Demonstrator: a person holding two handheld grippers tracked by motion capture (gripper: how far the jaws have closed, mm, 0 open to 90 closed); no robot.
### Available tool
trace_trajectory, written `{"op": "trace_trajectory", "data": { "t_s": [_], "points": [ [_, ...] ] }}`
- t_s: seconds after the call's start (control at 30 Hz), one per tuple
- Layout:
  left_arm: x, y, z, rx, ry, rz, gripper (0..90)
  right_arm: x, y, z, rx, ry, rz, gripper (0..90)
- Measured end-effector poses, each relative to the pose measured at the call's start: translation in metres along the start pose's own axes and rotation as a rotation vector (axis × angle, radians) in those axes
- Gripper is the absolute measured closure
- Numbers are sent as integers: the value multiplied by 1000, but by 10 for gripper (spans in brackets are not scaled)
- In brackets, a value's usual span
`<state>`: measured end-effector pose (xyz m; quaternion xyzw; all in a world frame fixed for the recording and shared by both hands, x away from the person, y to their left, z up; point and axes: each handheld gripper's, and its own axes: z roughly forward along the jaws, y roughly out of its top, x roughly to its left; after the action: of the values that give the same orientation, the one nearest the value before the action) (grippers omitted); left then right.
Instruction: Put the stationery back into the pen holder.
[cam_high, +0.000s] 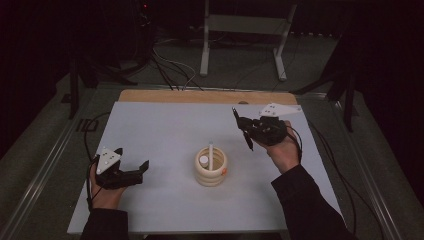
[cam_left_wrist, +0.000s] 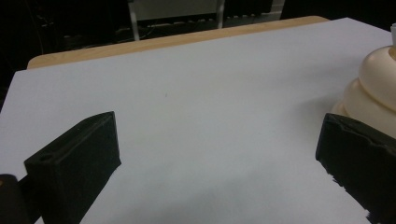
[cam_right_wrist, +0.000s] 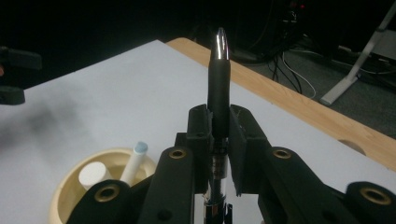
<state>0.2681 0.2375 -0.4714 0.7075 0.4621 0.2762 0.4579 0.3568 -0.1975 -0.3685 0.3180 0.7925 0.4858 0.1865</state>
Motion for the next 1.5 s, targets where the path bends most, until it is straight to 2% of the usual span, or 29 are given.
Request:
{"op": "trace_trajectory", "data": {
  "t_s": [0.3, 0.57, 1.5],
  "points": [
    [1, 0, 0, 0, -2, -4, 2, 8, 11, 7, -21, 6, -10, 797],
    [1, 0, 1, 1, -2, -3, 2, 16, 16, 14, -40, 31, -13, 797],
    [1, 0, 1, -5, -10, -10, 2, 47, 13, 37, -65, 118, -8, 796]
  ]
}}
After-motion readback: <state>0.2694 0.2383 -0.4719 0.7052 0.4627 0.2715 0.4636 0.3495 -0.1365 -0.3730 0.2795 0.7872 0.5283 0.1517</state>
